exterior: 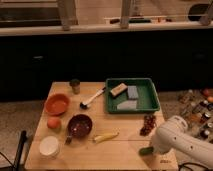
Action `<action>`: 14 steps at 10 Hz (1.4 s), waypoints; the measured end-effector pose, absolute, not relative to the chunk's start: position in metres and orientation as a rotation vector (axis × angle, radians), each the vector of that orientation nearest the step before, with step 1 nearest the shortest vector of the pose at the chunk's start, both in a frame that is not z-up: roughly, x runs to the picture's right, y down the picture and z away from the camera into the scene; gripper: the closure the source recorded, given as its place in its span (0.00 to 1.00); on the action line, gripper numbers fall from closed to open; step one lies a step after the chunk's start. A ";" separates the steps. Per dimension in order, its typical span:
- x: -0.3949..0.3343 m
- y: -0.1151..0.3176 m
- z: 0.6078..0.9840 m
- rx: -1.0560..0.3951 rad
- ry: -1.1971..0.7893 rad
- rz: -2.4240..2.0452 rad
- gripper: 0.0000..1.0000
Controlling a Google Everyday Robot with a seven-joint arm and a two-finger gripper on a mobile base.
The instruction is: Place pepper in purple bowl
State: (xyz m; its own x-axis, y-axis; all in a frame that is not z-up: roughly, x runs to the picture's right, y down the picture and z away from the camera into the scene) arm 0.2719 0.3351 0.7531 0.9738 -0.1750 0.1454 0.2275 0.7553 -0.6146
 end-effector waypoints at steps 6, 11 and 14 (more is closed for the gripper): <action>0.274 0.325 0.747 -0.671 -0.116 -0.184 1.00; 0.271 0.309 0.740 -0.649 -0.173 -0.168 1.00; 0.262 0.297 0.731 -0.632 -0.211 -0.191 1.00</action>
State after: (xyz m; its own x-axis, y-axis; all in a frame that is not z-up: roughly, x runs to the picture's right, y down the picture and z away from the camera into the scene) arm 0.2620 0.2974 0.7311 0.9611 -0.1118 0.2525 0.2399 0.7905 -0.5635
